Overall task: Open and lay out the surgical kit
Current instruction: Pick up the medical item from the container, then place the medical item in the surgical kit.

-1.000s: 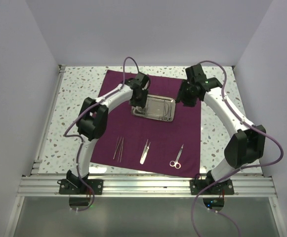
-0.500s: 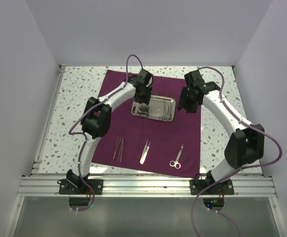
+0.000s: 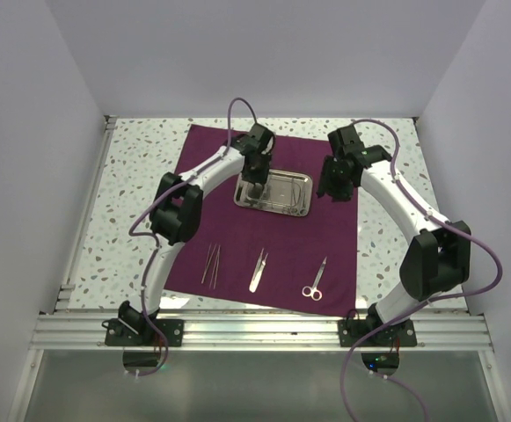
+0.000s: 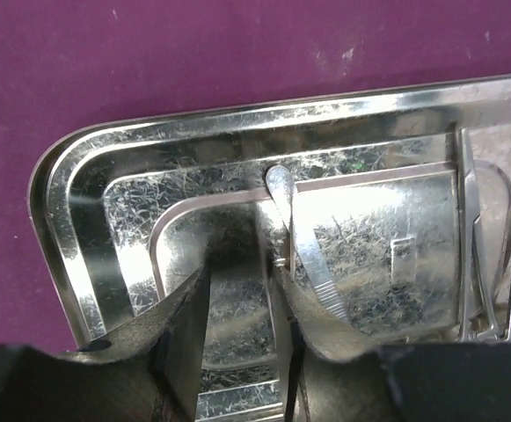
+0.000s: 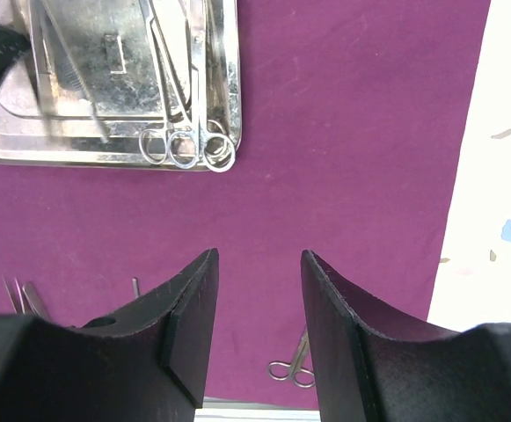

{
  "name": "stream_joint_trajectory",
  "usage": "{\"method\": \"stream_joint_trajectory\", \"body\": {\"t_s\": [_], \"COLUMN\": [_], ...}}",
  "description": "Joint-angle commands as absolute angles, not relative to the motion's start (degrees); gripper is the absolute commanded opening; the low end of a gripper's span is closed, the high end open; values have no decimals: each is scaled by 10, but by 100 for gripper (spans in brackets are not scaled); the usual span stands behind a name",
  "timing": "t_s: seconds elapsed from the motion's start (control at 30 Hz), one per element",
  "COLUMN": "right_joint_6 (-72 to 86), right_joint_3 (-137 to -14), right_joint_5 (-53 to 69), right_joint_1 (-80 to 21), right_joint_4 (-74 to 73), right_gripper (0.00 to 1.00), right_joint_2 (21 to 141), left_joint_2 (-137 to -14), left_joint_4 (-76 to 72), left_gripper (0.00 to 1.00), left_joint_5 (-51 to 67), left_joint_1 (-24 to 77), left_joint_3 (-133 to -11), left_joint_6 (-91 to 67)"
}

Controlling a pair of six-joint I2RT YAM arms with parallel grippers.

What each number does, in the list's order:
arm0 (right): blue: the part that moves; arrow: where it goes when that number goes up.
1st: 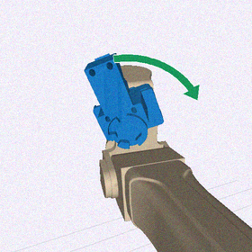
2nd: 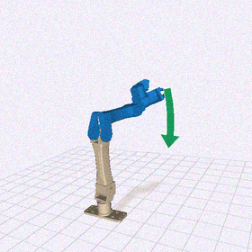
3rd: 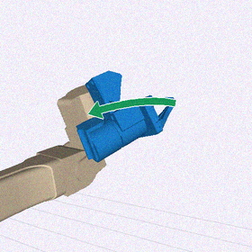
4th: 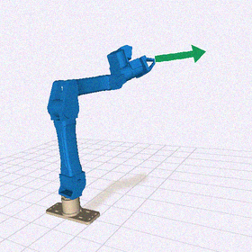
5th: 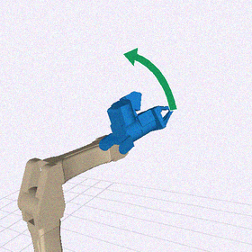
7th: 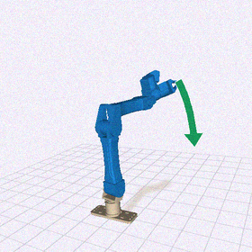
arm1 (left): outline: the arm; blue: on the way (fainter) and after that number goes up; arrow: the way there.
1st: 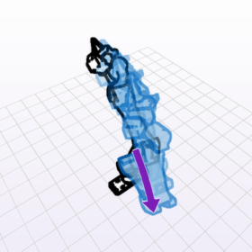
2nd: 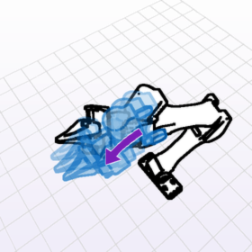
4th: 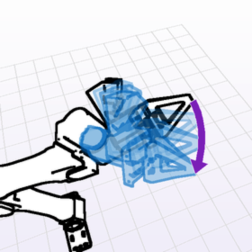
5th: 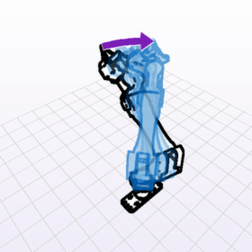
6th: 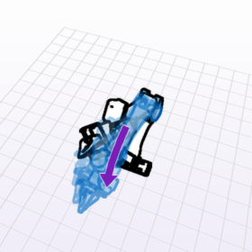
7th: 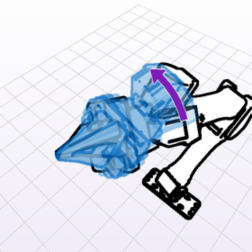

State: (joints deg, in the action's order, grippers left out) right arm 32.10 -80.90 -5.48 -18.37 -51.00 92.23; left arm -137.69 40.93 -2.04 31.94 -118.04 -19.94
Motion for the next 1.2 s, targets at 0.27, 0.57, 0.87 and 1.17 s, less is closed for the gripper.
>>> {"method": "stream_joint_trajectory", "body": {"t_s": [0.27,0.57,0.87,1.17], "right_joint_6": [319,323,324,345], "right_joint_3": [-809,-806,-902,-995], "right_joint_5": [-69,-59,-27,-62], "right_joint_1": [-185,-185,-194,-196], "right_joint_4": [-518,-509,-483,-488], "right_gripper": [46,46,45,44], "right_joint_2": [898,891,969,1119], "left_joint_2": [-1407,-1382,-1198,-928], "left_joint_4": [418,417,464,454], "left_gripper": [13,0,0,0], "left_joint_5": [-37,-18,-3,23], "left_joint_1": [318,318,330,382], "left_joint_3": [-1193,-1160,-1094,-765], "left_joint_6": [-182,-167,-171,-230]}}
